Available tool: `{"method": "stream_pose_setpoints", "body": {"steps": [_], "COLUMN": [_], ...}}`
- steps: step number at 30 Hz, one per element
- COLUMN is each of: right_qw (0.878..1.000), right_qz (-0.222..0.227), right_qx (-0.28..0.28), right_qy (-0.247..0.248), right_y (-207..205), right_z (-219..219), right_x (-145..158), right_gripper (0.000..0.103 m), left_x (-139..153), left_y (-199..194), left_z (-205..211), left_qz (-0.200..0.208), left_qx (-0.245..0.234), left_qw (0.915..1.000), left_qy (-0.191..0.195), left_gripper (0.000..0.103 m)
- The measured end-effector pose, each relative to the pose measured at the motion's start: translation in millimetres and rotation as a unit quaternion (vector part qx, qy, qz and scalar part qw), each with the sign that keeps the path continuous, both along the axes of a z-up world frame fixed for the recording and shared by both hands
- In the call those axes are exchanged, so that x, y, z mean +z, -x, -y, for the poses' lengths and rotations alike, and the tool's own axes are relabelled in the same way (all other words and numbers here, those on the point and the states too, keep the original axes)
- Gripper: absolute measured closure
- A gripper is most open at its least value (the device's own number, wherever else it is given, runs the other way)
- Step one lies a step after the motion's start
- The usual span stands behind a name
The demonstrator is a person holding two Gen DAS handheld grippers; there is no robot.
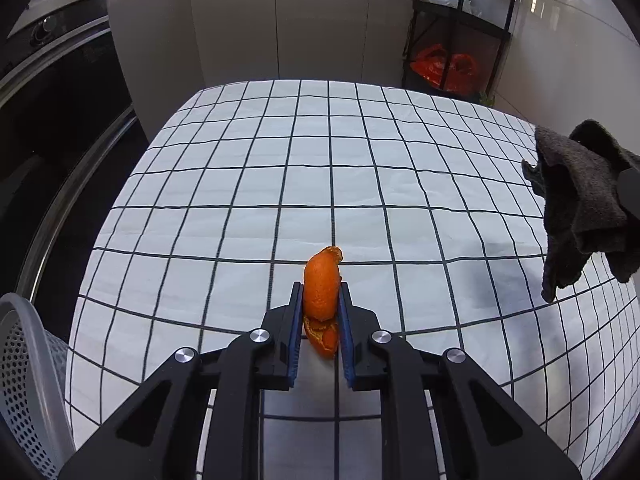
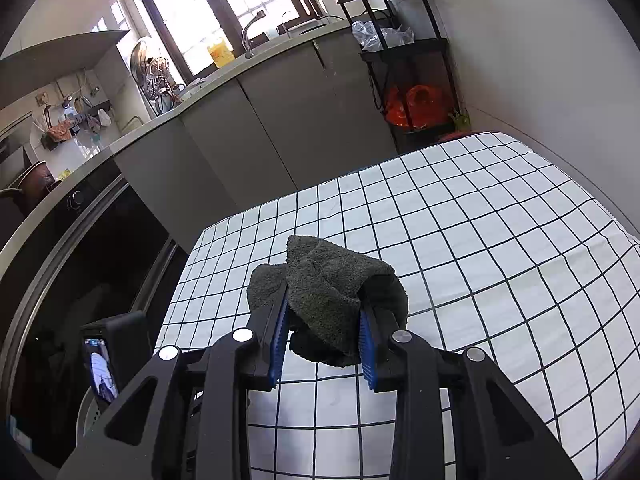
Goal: Collect trash
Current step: 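Carry the cloth and orange peel over the wastebasket with both tools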
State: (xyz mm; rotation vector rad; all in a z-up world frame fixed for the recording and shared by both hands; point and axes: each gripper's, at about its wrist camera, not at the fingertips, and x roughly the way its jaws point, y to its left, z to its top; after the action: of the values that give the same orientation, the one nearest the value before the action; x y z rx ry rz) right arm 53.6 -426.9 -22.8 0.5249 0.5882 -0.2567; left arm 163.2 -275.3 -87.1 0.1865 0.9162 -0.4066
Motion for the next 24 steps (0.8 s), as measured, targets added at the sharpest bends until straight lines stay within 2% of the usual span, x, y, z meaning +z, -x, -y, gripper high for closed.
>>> {"method": "stream_pose_setpoints", "body": {"steps": [5, 10, 18, 24], "right_qw": [1.000, 0.999, 0.995, 0.987], "right_qz": [0.006, 0.018, 0.031, 0.034], "right_qx": [0.016, 0.037, 0.097, 0.156], "right_qy": [-0.006, -0.007, -0.020, -0.027], "right_y": [-3, -3, -5, -9], "right_z": [-13, -39, -100, -163], "right_x": [3, 12, 21, 25], "right_gripper": [0.074, 0.074, 0.074, 0.074], "left_x": [23, 49, 80, 86], "left_y": [21, 40, 73, 88], "left_z": [-32, -82, -173, -230], "left_qz": [0.037, 0.058, 0.091, 0.095], "left_qx": [0.011, 0.036, 0.091, 0.129], "left_qw": [0.9992, 0.9975, 0.9914, 0.9869], "left_qy": [-0.010, -0.014, -0.021, -0.021], "left_gripper": [0.086, 0.086, 0.086, 0.086]}}
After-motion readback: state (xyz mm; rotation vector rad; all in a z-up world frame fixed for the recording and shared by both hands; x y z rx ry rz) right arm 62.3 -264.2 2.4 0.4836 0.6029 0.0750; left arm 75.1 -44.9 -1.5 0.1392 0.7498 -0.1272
